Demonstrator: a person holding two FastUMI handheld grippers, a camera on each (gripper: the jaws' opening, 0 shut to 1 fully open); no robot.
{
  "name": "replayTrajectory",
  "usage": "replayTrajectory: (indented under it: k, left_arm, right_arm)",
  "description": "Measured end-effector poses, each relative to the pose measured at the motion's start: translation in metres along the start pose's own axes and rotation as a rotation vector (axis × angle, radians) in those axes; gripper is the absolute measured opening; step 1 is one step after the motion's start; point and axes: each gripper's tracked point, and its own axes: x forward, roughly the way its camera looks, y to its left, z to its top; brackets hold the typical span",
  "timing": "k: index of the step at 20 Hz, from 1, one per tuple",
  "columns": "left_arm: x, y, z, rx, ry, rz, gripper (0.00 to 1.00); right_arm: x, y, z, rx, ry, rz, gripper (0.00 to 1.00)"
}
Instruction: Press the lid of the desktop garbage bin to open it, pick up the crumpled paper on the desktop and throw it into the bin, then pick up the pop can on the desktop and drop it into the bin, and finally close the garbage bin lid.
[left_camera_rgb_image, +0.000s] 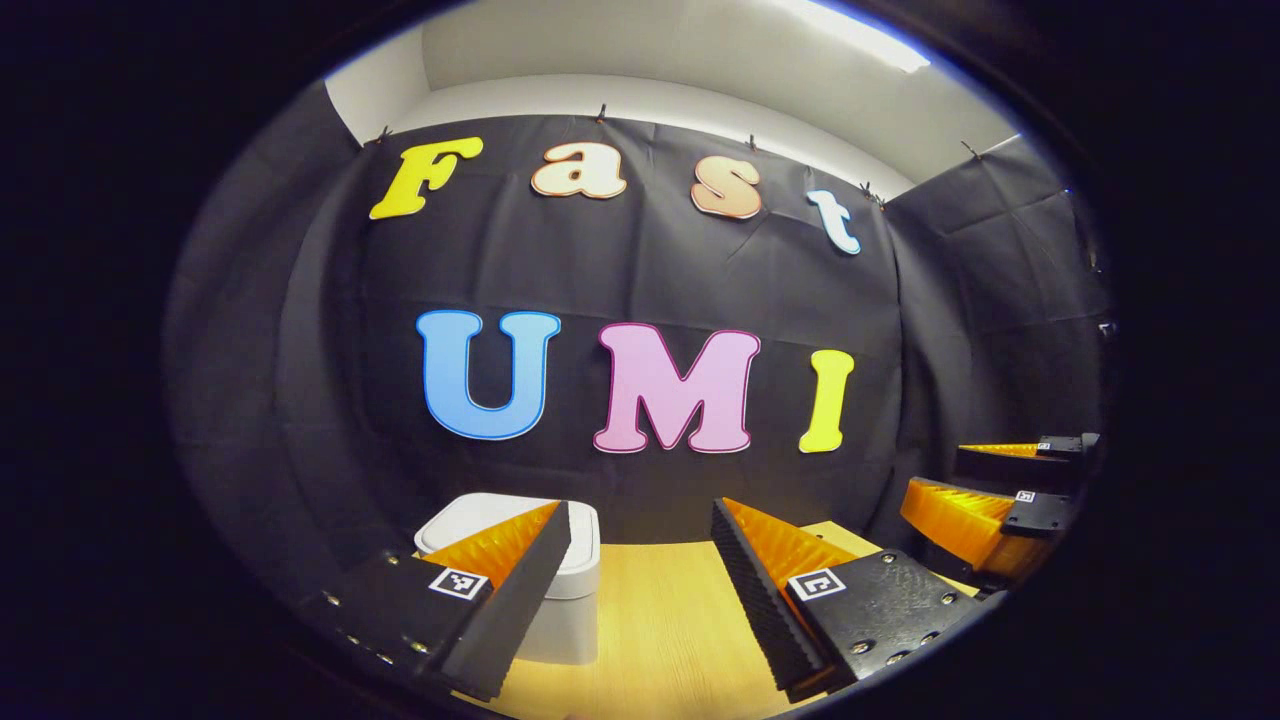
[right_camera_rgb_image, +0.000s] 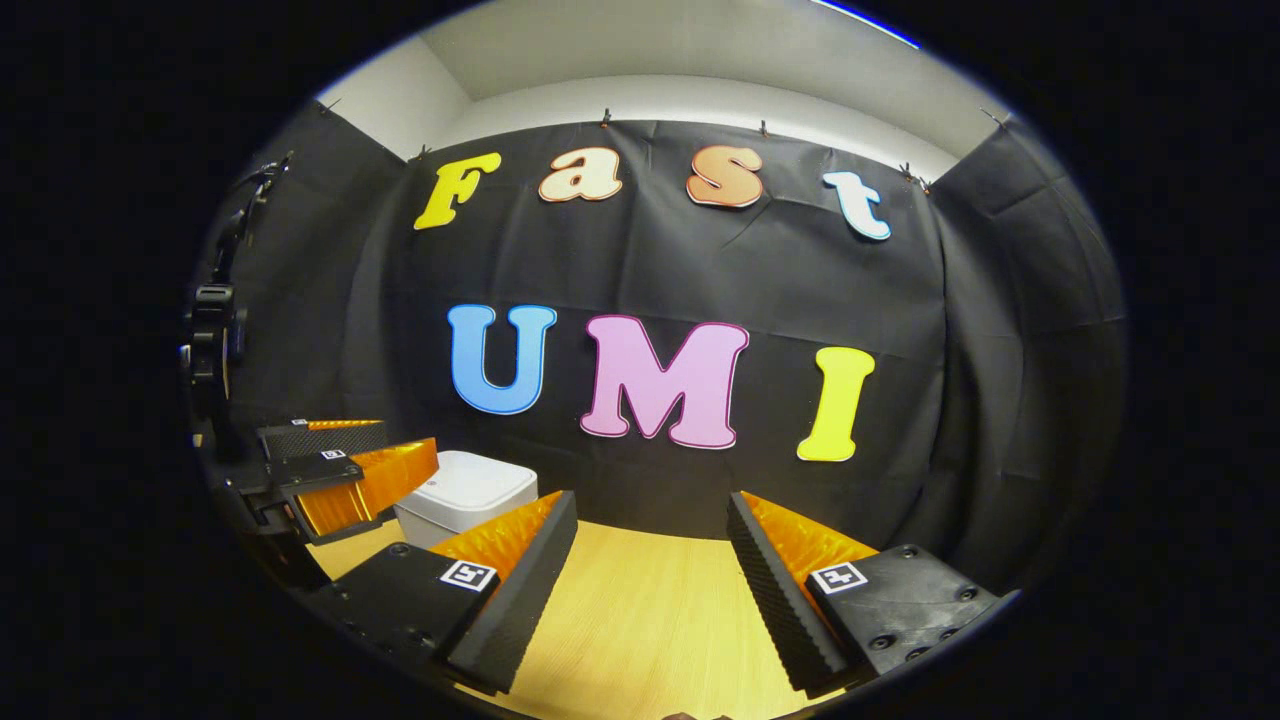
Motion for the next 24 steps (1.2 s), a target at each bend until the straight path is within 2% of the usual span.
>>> replayTrajectory:
  k: [5, 10, 15, 21, 22, 24]
  left_arm:
    - [-0.003, -0.01, 0.001, 0.062, -0.006, -0.029, 0.94]
    - [-0.005, -0.017, 0.002, 0.058, -0.008, -0.03, 0.96]
    - [-0.008, -0.017, 0.002, 0.074, -0.005, -0.02, 0.94]
    - [-0.011, -0.019, -0.004, 0.077, 0.01, -0.017, 0.94]
    - [-0.011, -0.019, -0.004, 0.08, 0.011, -0.018, 0.94]
    - [-0.007, -0.019, -0.004, 0.084, 0.014, -0.021, 0.94]
  right_arm:
    - [-0.009, -0.001, 0.0, 0.001, -0.003, -0.022, 0.98]
    - [-0.016, -0.003, 0.0, 0.003, -0.004, -0.038, 0.98]
    - [-0.022, -0.005, -0.002, 0.007, 0.002, -0.049, 0.98]
    - [-0.024, -0.004, -0.002, 0.006, 0.012, -0.04, 0.98]
    - [-0.023, -0.003, -0.002, 0.006, 0.011, -0.037, 1.0]
    - [-0.021, -0.002, -0.001, 0.006, 0.013, -0.037, 0.98]
